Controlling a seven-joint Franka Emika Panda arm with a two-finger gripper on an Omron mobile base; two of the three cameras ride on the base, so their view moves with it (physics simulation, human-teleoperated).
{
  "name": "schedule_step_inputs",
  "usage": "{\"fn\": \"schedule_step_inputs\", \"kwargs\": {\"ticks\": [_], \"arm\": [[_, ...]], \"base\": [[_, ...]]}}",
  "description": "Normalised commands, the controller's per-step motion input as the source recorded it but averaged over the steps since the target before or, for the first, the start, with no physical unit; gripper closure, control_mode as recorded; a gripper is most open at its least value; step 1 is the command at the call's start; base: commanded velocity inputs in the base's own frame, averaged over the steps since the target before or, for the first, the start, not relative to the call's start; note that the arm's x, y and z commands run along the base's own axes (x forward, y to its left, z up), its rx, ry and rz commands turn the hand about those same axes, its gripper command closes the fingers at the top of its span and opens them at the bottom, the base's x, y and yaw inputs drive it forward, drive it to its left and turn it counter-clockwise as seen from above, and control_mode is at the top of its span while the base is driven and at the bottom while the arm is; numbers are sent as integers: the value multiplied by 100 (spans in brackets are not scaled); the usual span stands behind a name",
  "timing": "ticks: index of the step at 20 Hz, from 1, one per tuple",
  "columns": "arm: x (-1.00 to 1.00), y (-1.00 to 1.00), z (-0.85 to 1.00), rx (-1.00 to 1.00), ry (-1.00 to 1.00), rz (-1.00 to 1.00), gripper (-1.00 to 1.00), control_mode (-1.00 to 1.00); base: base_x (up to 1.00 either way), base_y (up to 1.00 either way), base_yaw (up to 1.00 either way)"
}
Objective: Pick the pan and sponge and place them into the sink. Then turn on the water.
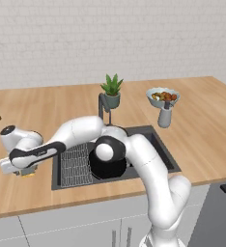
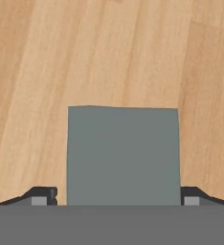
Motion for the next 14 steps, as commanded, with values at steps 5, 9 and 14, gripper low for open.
{"fn": "schedule_step_inputs", "kwargs": {"ticks": [5, 9, 14], "arm": [[2, 3, -21, 0, -2, 0, -100, -100], [0, 0, -28, 0, -3, 0, -100, -100], [0, 0, 0, 0, -2, 0, -100, -100]], "base": [[0, 0, 0], [0, 0, 0], [0, 0, 0]]}}
